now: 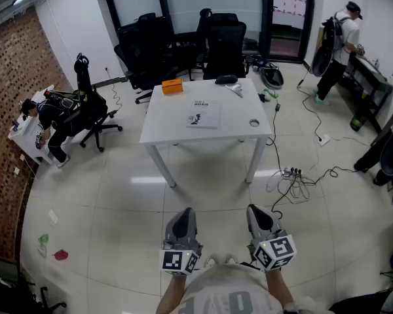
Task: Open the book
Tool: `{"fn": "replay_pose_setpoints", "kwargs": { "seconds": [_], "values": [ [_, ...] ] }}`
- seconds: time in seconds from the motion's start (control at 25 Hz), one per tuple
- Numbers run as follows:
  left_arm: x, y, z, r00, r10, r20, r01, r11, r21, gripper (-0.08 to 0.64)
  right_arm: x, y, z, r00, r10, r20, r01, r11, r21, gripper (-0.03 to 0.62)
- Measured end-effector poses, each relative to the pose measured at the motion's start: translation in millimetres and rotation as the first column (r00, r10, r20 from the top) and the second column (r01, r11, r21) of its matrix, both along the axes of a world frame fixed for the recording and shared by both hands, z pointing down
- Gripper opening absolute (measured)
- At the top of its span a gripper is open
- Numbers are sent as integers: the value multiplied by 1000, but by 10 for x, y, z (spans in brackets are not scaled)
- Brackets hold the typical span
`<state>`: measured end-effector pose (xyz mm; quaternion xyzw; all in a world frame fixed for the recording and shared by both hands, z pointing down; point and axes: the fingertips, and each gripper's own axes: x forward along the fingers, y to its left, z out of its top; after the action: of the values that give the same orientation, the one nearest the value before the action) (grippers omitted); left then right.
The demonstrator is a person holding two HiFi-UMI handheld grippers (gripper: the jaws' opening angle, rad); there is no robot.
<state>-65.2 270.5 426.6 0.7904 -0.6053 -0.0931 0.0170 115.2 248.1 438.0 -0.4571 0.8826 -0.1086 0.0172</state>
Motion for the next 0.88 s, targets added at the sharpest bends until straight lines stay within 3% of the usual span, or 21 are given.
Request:
{"fn": "replay_pose_setpoints", "kwargs": {
  "seconds": [0.32,0.56,0.68,0.88],
  "values": [
    [22,-77,-154,999,-1,39,0,1000,24,12,-34,-36,-43,1000,-20,14,20,1000,22,2],
    [-168,-92,-690,994,-49,96,43,997,61,12,57,-122,-492,1000,-21,15,19,991,130,2],
    [-153,-133,-656,992,-56,115,50,997,57,12,-20,-107,-494,999,-41,10,39,993,115,2],
    [159,-116,-466,993,35,115,-40,998,41,12,-45,30,-269,999,-48,15,48,999,23,3]
  ]
}}
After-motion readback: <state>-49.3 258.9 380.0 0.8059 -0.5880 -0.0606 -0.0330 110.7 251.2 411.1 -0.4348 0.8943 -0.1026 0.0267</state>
